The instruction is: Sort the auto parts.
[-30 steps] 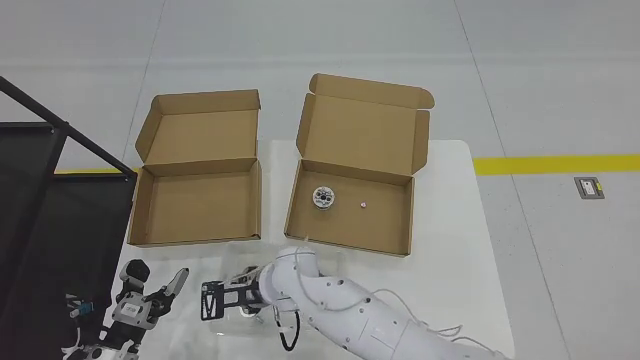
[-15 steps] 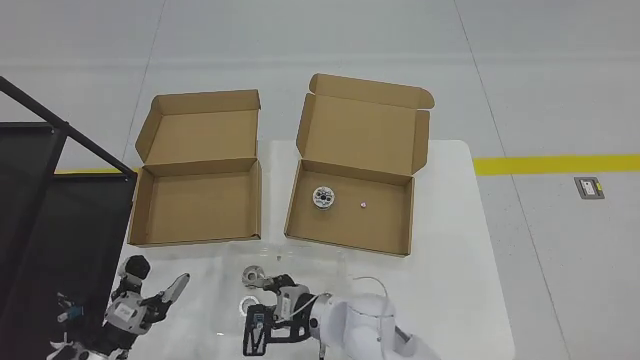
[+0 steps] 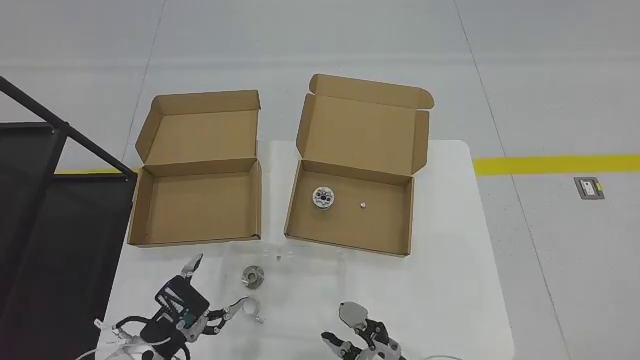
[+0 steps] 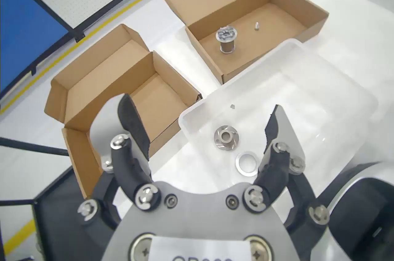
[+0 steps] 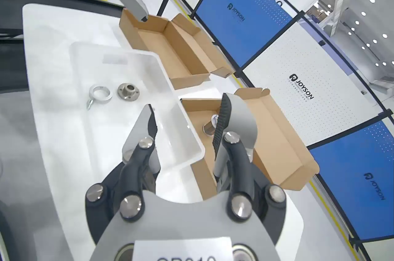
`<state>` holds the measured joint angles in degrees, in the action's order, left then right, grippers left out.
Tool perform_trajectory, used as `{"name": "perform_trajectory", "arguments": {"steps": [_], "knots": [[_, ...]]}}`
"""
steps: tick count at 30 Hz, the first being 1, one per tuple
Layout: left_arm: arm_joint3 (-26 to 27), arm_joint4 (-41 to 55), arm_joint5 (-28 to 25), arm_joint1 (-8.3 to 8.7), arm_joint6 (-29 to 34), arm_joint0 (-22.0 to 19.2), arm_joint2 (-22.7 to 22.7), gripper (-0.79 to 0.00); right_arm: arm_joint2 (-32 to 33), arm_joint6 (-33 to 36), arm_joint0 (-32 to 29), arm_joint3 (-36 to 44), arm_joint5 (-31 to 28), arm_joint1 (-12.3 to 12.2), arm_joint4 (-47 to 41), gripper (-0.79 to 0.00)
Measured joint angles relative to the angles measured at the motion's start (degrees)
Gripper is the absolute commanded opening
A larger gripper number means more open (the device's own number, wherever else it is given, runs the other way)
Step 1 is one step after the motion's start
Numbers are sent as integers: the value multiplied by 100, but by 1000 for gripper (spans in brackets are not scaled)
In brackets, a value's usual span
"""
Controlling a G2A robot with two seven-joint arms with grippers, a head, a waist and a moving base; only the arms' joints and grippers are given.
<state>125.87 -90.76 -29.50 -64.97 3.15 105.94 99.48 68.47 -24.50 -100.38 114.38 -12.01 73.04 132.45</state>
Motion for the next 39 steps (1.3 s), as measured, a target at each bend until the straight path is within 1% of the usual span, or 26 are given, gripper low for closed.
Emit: {"name": "perform_trajectory", "arguments": {"steps": [9, 11, 13, 15, 18, 20, 23, 25, 26, 27, 28, 33, 37, 39], "knots": [[-11, 3, 32, 0, 1, 2, 7, 0, -17, 17, 35, -5, -9, 4, -10, 0], [0, -173, 132, 2, 217, 34, -19, 0, -17, 17, 35, -5, -9, 4, -9, 0], [106, -343, -27, 13, 650, 20, -151, 0, -17, 17, 35, -5, -9, 4, -9, 0], [182, -364, -184, 19, 1102, -106, -264, 0, -17, 17, 35, -5, -9, 4, -9, 0], [226, -268, -495, 28, 1930, -407, -532, 0, -15, 22, 36, -5, 5, 4, -29, 0], [169, -114, -642, 28, 2509, -679, -724, 0, 34, -34, 23, -14, 97, 0, -210, 0], [0, 30, -798, 21, 3340, -1120, -1049, 0, 186, -369, -78, -87, 219, -33, -510, 0], [-153, 164, -884, 12, 3846, -1414, -1282, 0, 317, -680, -140, -157, 127, -71, -660, 0], [-213, 210, -896, 8, 4054, -1528, -1375, -18, 379, -815, -152, -188, 53, -89, -723, 0], [-263, 252, -898, 3, 4251, -1631, -1464, -55, 441, -942, -159, -220, -15, -107, -778, 0], [-320, 317, -905, -3, 4489, -1750, -1576, -68, 517, -1086, -163, -264, -87, -128, -845, 0], [-509, 480, -915, -16, 5257, -2098, -1899, -58, 659, -1398, -130, -372, -302, -189, -957, 0], [-760, 637, -799, -33, 5602, -2393, -2096, -86, 655, -1303, -43, -391, -522, -226, -919, 0], [-896, 690, -711, -42, 5655, -2528, -2162, -126, 624, -1212, 4, -385, -593, -237, -886, 0]]}}
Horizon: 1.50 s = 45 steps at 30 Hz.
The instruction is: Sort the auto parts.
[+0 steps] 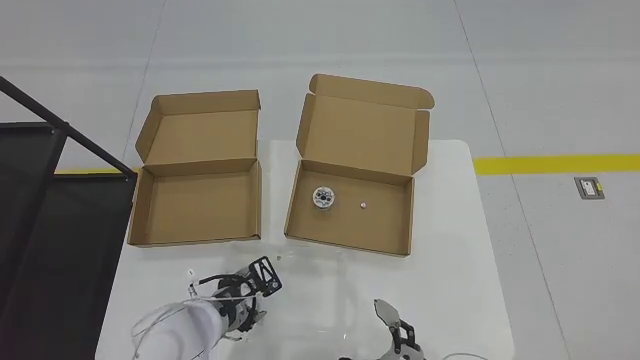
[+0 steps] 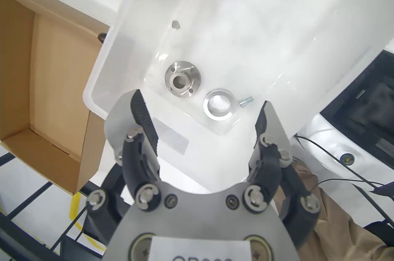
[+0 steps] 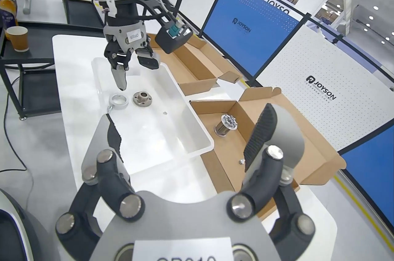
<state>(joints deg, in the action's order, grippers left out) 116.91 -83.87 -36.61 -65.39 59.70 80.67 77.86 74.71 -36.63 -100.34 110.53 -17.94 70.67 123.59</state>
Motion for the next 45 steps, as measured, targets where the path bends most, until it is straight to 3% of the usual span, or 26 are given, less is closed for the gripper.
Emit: {"name": "perform_trajectory", "arguments": {"steps": [3, 11, 16, 22, 28, 33, 45], "knots": [[-271, 46, 114, -16, 74, -224, -134, -203, -53, 122, 66, 3, -73, -15, 19, 0], [-878, 119, 272, -49, 443, -753, -462, -172, -118, 214, 151, -30, -103, -57, -47, 0], [-1172, 104, 458, -72, 404, -961, -618, -200, -142, 225, 191, -64, -103, -86, -83, 0], [-1508, 167, 574, -100, 471, -1195, -802, -317, -144, 169, 202, -93, -60, -122, -143, 0], [-1739, 140, 791, -127, 612, -1390, -936, -326, -142, 151, 202, -125, -40, -159, -184, 0], [-1887, 100, 906, -143, 661, -1496, -1031, -391, -136, 109, 220, -161, -31, -188, -232, 0], [-2210, 103, 1033, -180, 734, -1738, -1212, -413, -149, 83, 224, -202, 23, -253, -311, 0]]}}
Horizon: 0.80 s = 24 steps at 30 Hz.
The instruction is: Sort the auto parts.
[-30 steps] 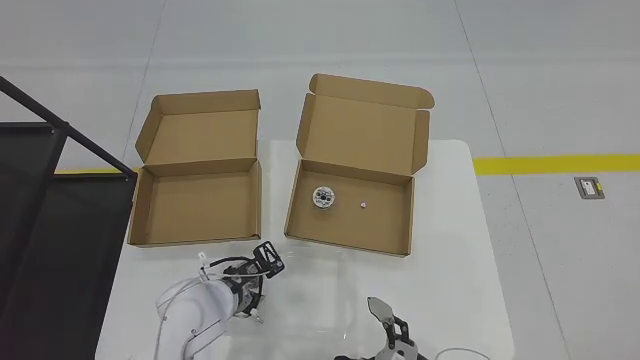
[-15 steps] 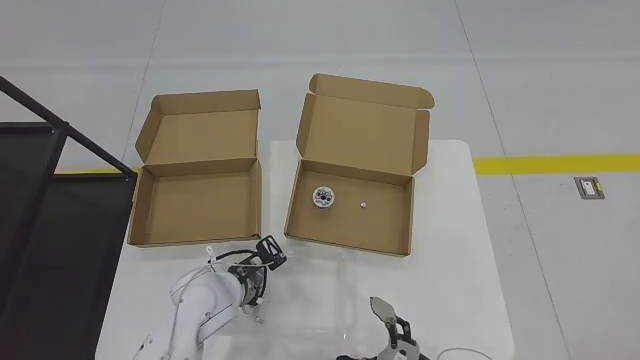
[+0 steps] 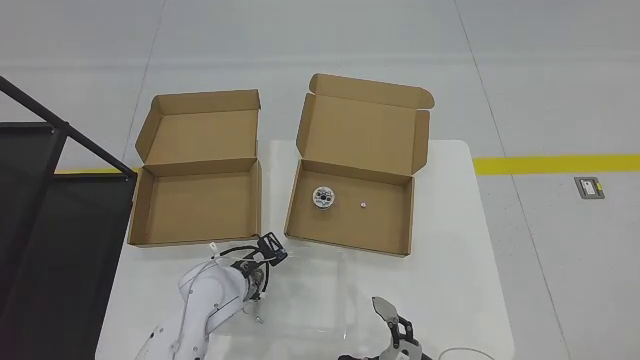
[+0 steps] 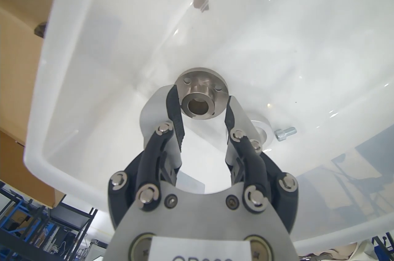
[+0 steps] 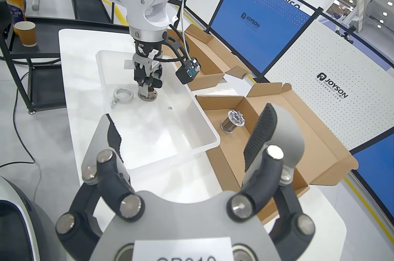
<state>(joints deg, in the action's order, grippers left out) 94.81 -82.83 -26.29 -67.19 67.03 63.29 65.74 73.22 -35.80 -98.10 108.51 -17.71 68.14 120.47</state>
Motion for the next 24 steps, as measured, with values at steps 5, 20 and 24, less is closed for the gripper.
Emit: {"name": "perform_trajectory", "arguments": {"steps": [5, 20, 24], "knots": [[-82, -4, 14, -3, 9, -43, -24, -459, -13, -9, 4, -17, 31, -25, -28, 0], [-184, 64, 12, -10, 6, -137, -76, -785, -23, -43, -6, -47, 99, -99, -124, 0], [19, 108, 8, 8, -61, -64, -4, -785, -32, -44, 5, -61, 113, -116, -138, 0]]}}
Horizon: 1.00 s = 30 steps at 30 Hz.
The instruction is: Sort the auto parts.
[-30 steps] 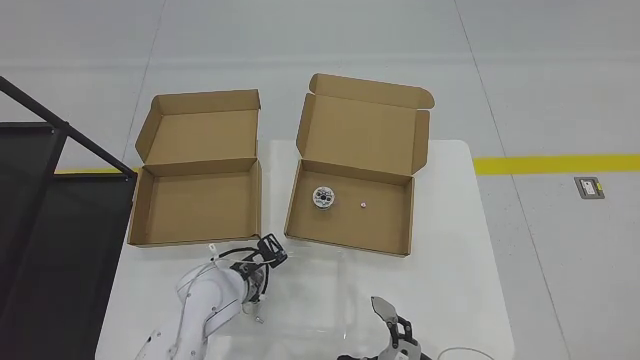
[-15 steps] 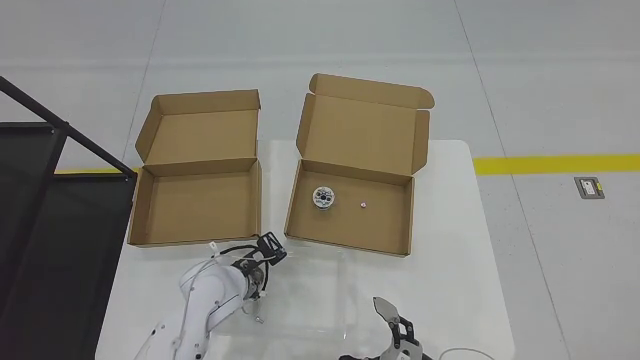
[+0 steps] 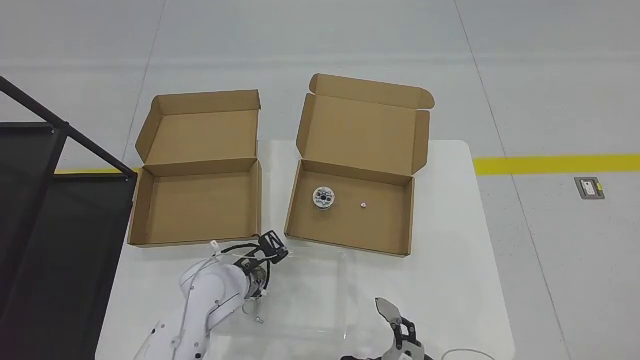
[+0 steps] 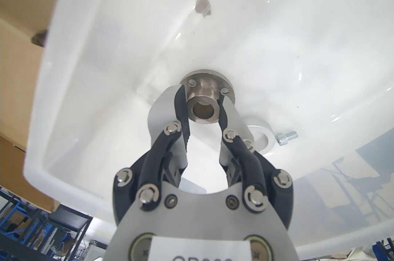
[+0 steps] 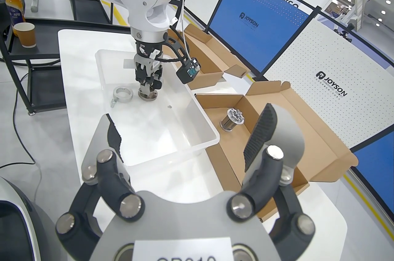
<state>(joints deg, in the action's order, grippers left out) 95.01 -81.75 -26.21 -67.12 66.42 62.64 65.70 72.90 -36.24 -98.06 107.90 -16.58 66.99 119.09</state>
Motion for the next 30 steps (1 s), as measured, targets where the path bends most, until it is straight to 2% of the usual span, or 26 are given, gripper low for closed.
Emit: {"name": "perform_trajectory", "arguments": {"steps": [3, 9, 13, 16, 18, 25, 30], "knots": [[366, 125, -87, 36, -79, 173, 151, -785, -16, -8, 22, -22, 0, -12, -19, 0], [1408, 676, -438, 156, -218, 732, 765, -785, -72, 16, 86, -48, -4, -30, -40, 0], [2013, 1565, -868, 253, -472, 1145, 1452, -785, -124, 63, 133, -55, -13, -41, -54, 0], [2229, 2213, -1128, 322, -696, 1384, 2030, -785, -145, 88, 151, -56, -11, -50, -64, 0], [2279, 2588, -1252, 357, -863, 1501, 2356, -785, -158, 101, 158, -50, -9, -56, -64, 0], [1994, 4261, -2352, 499, -1890, 1874, 3608, -785, -211, 160, 185, -34, 10, -78, -78, 0], [1697, 5016, -2941, 582, -2341, 2039, 4057, -785, -244, 210, 204, -35, 25, -90, -108, 0]]}}
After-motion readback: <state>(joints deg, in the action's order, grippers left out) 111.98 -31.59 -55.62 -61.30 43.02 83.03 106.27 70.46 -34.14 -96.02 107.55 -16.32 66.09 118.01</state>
